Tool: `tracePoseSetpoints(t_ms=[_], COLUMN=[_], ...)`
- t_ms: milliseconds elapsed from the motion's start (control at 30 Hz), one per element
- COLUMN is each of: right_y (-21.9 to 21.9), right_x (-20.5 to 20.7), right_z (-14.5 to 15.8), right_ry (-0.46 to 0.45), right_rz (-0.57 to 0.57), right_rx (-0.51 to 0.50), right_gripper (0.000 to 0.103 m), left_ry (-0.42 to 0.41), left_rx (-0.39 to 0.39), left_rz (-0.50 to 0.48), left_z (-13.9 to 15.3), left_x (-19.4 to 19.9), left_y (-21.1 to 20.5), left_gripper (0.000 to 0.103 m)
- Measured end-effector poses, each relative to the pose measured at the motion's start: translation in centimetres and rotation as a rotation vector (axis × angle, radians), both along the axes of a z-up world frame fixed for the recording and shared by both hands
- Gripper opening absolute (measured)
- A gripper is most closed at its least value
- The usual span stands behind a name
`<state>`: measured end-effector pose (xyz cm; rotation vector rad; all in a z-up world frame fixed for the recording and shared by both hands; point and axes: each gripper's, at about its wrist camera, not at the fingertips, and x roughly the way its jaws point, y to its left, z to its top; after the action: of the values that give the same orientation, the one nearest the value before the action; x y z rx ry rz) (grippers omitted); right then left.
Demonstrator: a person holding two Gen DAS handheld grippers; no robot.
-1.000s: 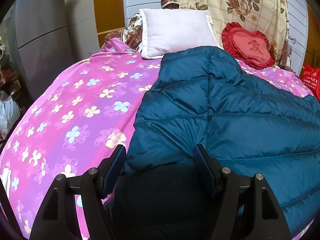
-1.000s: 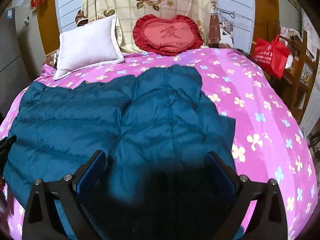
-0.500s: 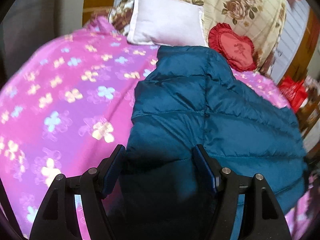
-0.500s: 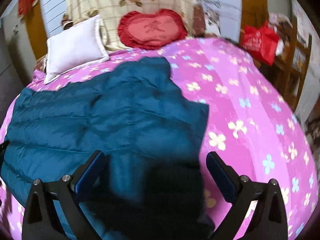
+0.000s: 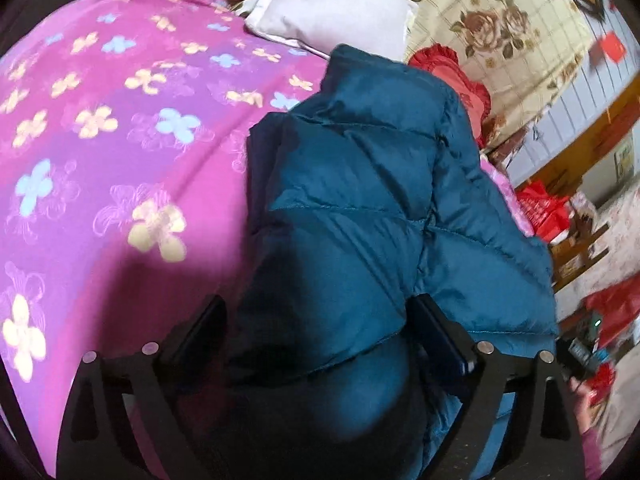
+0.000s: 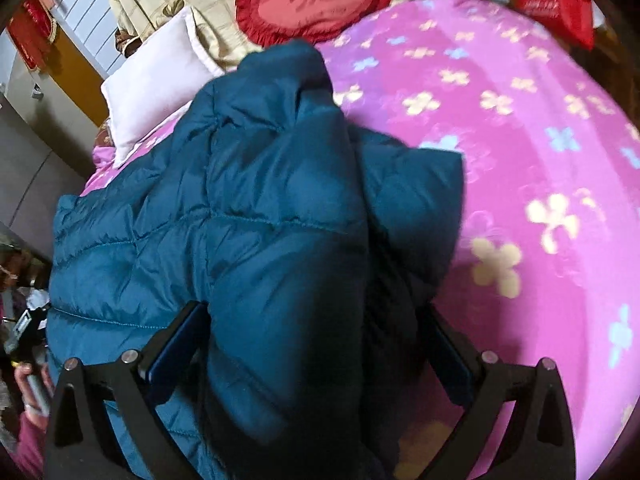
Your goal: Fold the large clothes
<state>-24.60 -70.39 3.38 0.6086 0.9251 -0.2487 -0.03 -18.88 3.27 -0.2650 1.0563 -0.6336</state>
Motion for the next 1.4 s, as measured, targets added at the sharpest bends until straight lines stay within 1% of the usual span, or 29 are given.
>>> tracePoseSetpoints(t_ms=[67, 100, 133, 167, 200, 233, 267, 300, 333, 367, 433, 467, 567, 633, 733, 867, 933, 1000, 1067, 1100, 1133, 1167, 1200, 1233, 1267, 1333, 1400], right_y=[-0.1, 0.2, 0.5, 0.8, 1.3, 1.8, 2.3, 2.8, 3.1, 3.7, 4.4, 4.6, 5.2, 5.9, 7.7, 10.5, 11.8, 12.8, 13.1, 13.0, 12.8, 12.7, 12.7, 12.8, 12.9, 13.6, 14.0], right_x=[0.2, 0.3, 0.2, 0.3, 0.3, 0.2, 0.2, 0.1, 0.0, -0.1, -0.5, -0.9, -2.4, -3.6, -6.2, -10.7, -13.5, -15.7, -16.9, -17.2, -17.3, -17.1, -16.7, -16.4, -16.3, -16.1, -16.4], right_z=[-0.3, -0.3, -0.3, -0.2, 0.0, 0.2, 0.5, 1.0, 1.4, 1.9, 2.9, 3.5, 5.2, 6.6, 8.9, 10.8, 10.8, 10.1, 8.8, 8.1, 6.9, 5.8, 4.7, 3.7, 3.1, 2.6, 3.3], right_ry=[-0.006, -0.010, -0.015, -0.021, -0.034, -0.049, -0.061, -0.070, -0.075, -0.078, -0.088, -0.103, -0.144, -0.169, -0.197, -0.216, -0.211, -0.193, -0.177, -0.166, -0.142, -0.109, -0.073, -0.054, -0.046, -0.032, -0.018], right_rz=[0.002, 0.006, 0.010, 0.013, 0.015, 0.020, 0.027, 0.035, 0.039, 0.043, 0.040, 0.035, 0.031, 0.045, 0.083, 0.112, 0.113, 0.113, 0.092, 0.073, 0.038, 0.009, -0.015, -0.036, -0.051, -0.065, -0.073], right_rx=[0.013, 0.000, -0.010, -0.020, -0.030, -0.035, -0.040, -0.053, -0.065, -0.081, -0.102, -0.104, -0.093, -0.087, -0.076, -0.046, -0.007, 0.014, 0.031, 0.039, 0.045, 0.035, 0.013, -0.003, -0.028, -0.092, -0.130], right_gripper=[0.103, 0.103, 0.101, 0.095, 0.091, 0.080, 0.069, 0.062, 0.052, 0.045, 0.036, 0.033, 0.030, 0.030, 0.029, 0.029, 0.030, 0.031, 0.035, 0.036, 0.041, 0.050, 0.055, 0.064, 0.073, 0.074, 0.074], left_ry=[-0.014, -0.014, -0.006, 0.009, 0.005, -0.007, -0.025, -0.046, -0.065, -0.086, -0.112, -0.117, -0.092, -0.096, -0.097, -0.097, -0.087, -0.088, -0.087, -0.084, -0.073, -0.073, -0.087, -0.111, -0.130, -0.167, -0.201], left_rx=[-0.005, -0.009, -0.027, -0.046, -0.045, -0.043, -0.037, -0.032, -0.027, -0.021, -0.027, -0.040, -0.084, -0.081, -0.071, -0.007, 0.019, 0.070, 0.165, 0.205, 0.231, 0.244, 0.253, 0.267, 0.280, 0.324, 0.353], left_rz=[-0.008, -0.018, -0.039, -0.052, -0.049, -0.056, -0.060, -0.064, -0.068, -0.070, -0.073, -0.073, -0.071, -0.086, -0.116, -0.146, -0.132, -0.104, -0.064, -0.047, -0.029, -0.008, 0.008, 0.020, 0.025, 0.027, 0.037], left_z=[0.0, 0.0, 0.0, 0.0, 0.2, 0.5, 0.8, 1.4, 2.0, 2.8, 3.9, 4.5, 6.2, 7.6, 9.8, 11.0, 10.6, 9.6, 7.6, 6.7, 5.4, 4.4, 3.9, 3.7, 3.8, 4.4, 5.1], left_x=[-0.5, -0.6, -0.8, -0.9, -0.8, -1.0, -1.3, -1.7, -2.1, -2.6, -3.3, -3.8, -5.3, -6.6, -10.0, -14.6, -16.1, -16.9, -17.1, -16.9, -16.8, -16.7, -16.9, -17.1, -17.4, -18.0, -18.8], left_y=[-0.4, -0.6, -0.8, -0.9, -1.0, -1.2, -1.3, -1.4, -1.5, -1.6, -1.4, -1.0, 0.5, 1.4, 3.0, 5.4, 6.4, 6.8, 6.3, 6.1, 5.9, 5.7, 5.7, 5.7, 5.7, 5.7, 5.9], left_gripper=[0.077, 0.072, 0.055, 0.053, 0.046, 0.036, 0.031, 0.020, 0.012, 0.009, 0.004, 0.004, 0.003, 0.002, 0.002, 0.003, 0.005, 0.010, 0.019, 0.026, 0.034, 0.039, 0.047, 0.050, 0.050, 0.050, 0.050])
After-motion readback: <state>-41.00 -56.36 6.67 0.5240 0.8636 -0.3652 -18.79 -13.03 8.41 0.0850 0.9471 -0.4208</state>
